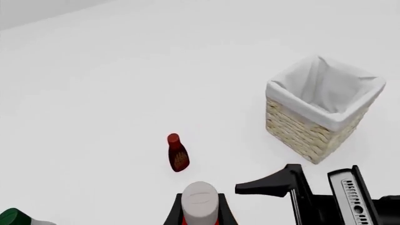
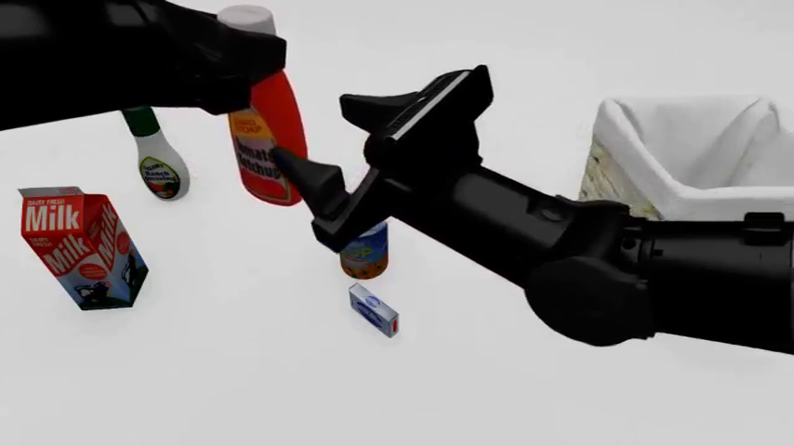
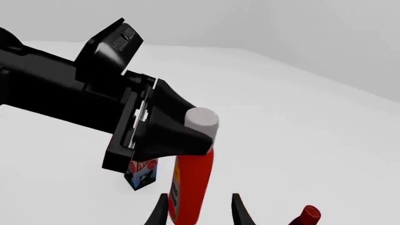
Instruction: Pick the ketchup and place it in the basket.
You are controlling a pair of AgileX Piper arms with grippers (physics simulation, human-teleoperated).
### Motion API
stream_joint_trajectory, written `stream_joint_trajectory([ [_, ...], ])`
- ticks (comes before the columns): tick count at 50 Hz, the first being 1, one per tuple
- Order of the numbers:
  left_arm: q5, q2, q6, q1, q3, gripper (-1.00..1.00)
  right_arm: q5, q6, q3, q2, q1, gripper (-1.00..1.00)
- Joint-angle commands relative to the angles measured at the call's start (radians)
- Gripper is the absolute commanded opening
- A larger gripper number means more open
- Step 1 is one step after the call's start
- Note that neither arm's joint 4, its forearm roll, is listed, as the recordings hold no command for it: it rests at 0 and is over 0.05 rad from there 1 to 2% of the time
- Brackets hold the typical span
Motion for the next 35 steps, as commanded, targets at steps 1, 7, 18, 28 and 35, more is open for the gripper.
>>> stream_joint_trajectory([
  [1,0.003,-0.005,0.008,0.005,-0.009,-1.00,-0.013,-0.005,-0.025,0.044,0.006,1.00],
  [7,0.000,-0.007,0.007,0.006,-0.006,-1.00,-0.028,0.002,-0.033,0.067,0.008,1.00],
  [18,0.002,-0.010,0.001,0.013,-0.007,-1.00,-0.046,0.006,-0.048,0.099,0.010,1.00],
  [28,0.009,-0.017,-0.006,0.011,-0.009,-1.00,-0.040,-0.001,-0.082,0.129,0.017,1.00],
  [35,0.016,-0.017,-0.007,0.011,-0.018,-1.00,-0.037,-0.004,-0.104,0.149,0.018,1.00],
])
